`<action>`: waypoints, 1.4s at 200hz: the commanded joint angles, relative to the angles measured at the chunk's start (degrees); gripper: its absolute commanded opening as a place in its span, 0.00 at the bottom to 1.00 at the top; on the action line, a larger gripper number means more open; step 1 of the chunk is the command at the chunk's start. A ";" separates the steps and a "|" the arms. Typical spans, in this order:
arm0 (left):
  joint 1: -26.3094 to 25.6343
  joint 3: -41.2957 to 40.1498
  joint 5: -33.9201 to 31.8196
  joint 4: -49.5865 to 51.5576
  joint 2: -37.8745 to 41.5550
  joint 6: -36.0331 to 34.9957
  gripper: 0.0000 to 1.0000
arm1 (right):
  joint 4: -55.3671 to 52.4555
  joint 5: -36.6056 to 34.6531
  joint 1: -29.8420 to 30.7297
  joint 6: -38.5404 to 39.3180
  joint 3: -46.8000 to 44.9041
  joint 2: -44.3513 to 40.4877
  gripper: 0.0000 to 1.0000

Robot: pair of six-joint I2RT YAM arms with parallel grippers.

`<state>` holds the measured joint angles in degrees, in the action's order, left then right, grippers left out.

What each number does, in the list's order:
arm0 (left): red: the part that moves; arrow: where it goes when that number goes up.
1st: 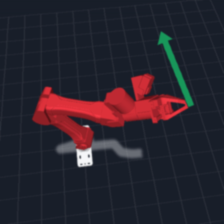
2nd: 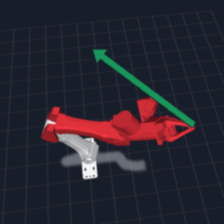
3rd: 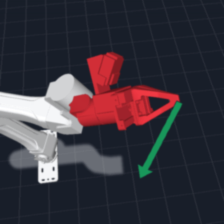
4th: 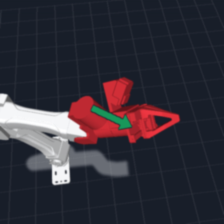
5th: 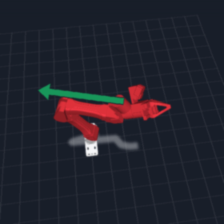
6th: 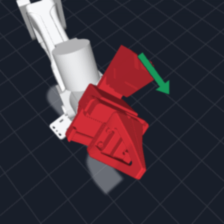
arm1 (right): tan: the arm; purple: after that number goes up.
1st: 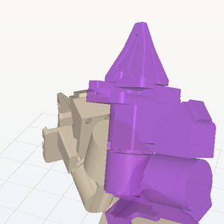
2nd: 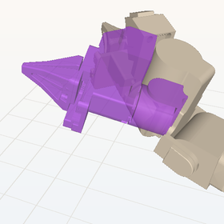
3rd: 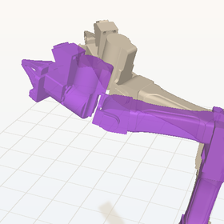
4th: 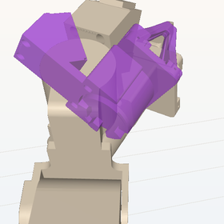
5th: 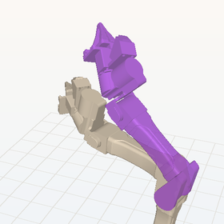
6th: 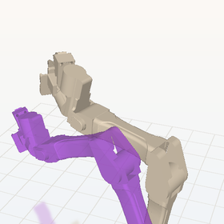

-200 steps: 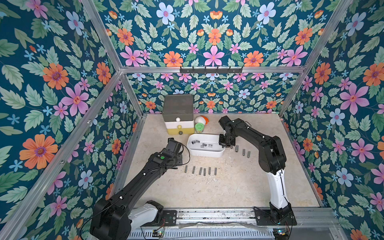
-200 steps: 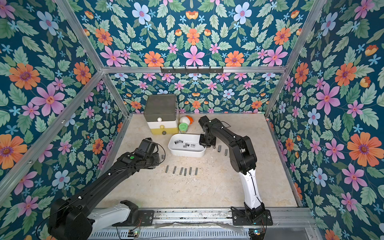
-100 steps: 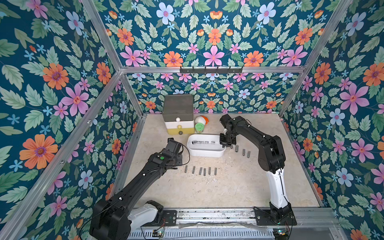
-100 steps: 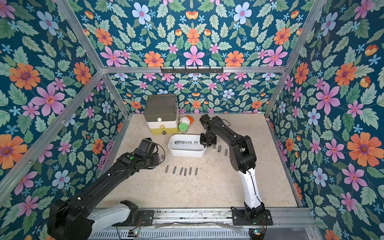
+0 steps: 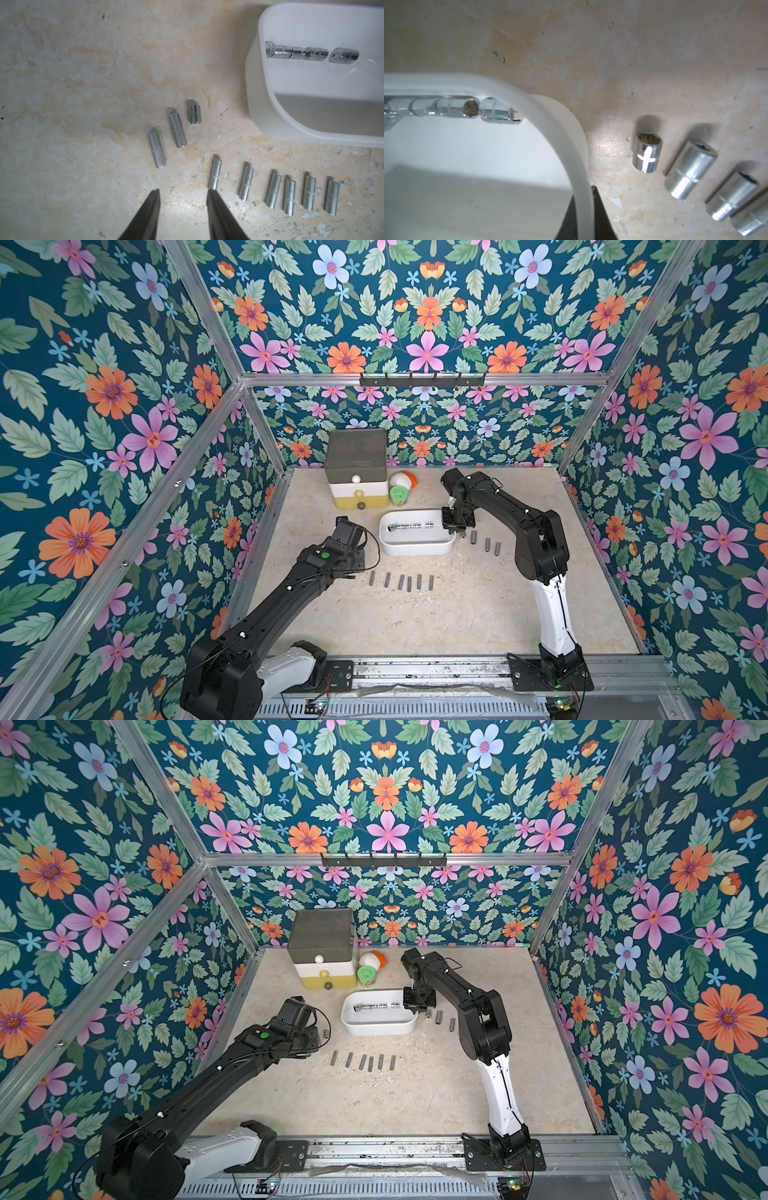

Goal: Take out the socket from the storage box
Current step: Adjust the storage box at the center of the board.

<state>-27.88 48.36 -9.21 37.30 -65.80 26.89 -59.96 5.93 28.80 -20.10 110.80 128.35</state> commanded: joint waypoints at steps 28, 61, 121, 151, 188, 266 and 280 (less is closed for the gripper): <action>0.01 0.24 -0.68 -0.38 -0.38 0.09 0.44 | 3.88 -1.09 0.00 0.56 -2.26 -0.71 0.05; -0.01 0.16 -0.72 -0.40 -0.54 0.09 0.44 | 5.55 -1.63 -0.02 0.32 -3.48 -1.14 0.06; 0.02 0.25 -0.97 -0.30 -1.00 0.06 0.44 | 9.64 -1.81 0.03 -1.04 -7.12 -2.18 0.09; 0.02 0.30 -0.93 -0.30 -1.35 0.06 0.44 | 11.90 -2.09 0.06 -1.90 -9.61 -3.22 0.15; 0.00 0.31 -0.90 -0.21 -1.76 0.00 0.44 | 12.99 -2.52 0.20 -2.42 -11.11 -3.89 0.21; 0.07 0.42 -0.81 -0.35 -1.77 0.08 0.44 | 11.75 -5.52 0.73 -1.53 -10.09 -8.54 0.37; 0.04 0.58 -0.42 -0.47 -2.02 -0.20 0.44 | 11.96 -5.98 0.99 -0.62 -9.99 -10.27 0.39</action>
<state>-27.88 48.47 -9.41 37.30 -67.57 26.89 -47.77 1.85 29.36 -21.74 100.36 120.60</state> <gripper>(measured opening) 0.439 0.377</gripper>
